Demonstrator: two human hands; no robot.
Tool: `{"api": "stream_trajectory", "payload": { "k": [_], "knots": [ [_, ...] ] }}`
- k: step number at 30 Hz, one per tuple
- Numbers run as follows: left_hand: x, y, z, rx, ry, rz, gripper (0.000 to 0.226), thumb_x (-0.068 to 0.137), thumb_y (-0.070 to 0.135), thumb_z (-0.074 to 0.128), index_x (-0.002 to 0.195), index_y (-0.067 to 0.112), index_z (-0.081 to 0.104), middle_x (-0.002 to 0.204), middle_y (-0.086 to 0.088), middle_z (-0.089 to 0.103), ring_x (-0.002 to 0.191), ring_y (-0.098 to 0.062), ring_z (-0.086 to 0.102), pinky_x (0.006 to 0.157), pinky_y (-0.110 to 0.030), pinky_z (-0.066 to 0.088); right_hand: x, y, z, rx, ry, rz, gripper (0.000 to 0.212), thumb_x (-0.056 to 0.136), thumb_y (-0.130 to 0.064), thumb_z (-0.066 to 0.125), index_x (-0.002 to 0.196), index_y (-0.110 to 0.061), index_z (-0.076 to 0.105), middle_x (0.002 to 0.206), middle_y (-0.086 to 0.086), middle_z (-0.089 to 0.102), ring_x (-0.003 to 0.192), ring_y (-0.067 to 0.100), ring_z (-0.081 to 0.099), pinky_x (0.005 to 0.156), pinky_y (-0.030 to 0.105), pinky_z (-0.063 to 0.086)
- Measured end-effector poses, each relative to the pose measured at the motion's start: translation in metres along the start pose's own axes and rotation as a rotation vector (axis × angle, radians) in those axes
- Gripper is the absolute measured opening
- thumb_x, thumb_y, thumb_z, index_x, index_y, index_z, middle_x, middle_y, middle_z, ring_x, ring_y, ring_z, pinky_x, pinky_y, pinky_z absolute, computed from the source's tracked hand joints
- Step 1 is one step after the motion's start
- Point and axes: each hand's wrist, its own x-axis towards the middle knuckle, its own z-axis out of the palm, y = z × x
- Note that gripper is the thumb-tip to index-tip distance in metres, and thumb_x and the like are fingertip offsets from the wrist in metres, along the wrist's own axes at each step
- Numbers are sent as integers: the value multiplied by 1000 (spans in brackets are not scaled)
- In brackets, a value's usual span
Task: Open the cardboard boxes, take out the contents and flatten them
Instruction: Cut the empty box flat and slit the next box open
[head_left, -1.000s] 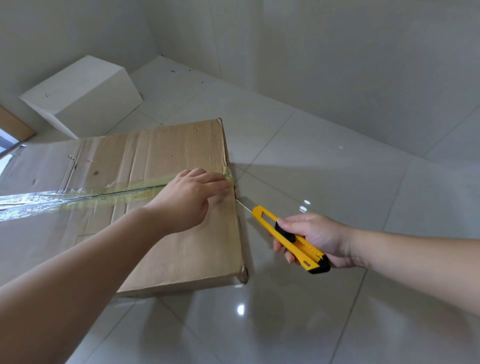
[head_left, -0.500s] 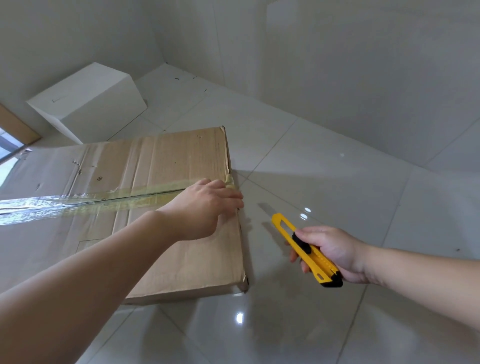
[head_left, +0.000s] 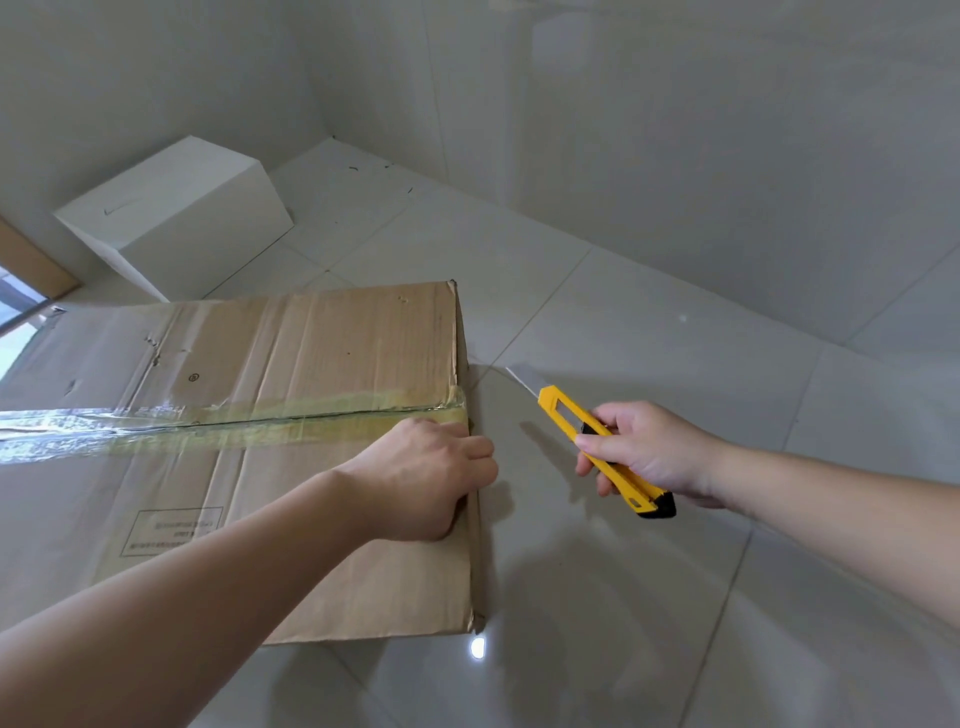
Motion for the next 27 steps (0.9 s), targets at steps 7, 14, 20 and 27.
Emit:
{"api": "stream_trajectory", "payload": {
  "k": [7,14,20,27],
  "knots": [
    [4,-2,4,-39,73,25,12,56,13,28,62,21,36,61,6,45,54,-18,35,39,-23,36,8,-19,-4,-43,14,-98,30,91,-9,61,117,-20,51,82,8,69,54,20,59,50,27,46],
    [25,4,3,-15,55,-50,14,54,7,47,63,17,46,67,2,51,56,-25,46,43,-24,33,16,-31,-23,-142,137,-125,11,90,-7,60,99,-1,61,87,5,73,60,17,65,54,23,48],
    [62,16,-7,-7,-69,-259,21,81,8,45,99,16,53,105,0,52,92,-24,48,63,-31,28,26,-27,-15,-161,239,-48,6,91,-6,55,87,-4,52,80,13,62,59,22,56,57,32,52],
    [-13,-45,-11,-167,256,-375,34,77,21,37,98,15,64,108,-2,58,87,-25,60,64,-32,50,-12,-22,37,-405,183,-122,46,80,-41,72,78,-17,33,65,1,39,53,16,39,52,29,38]
  ]
}}
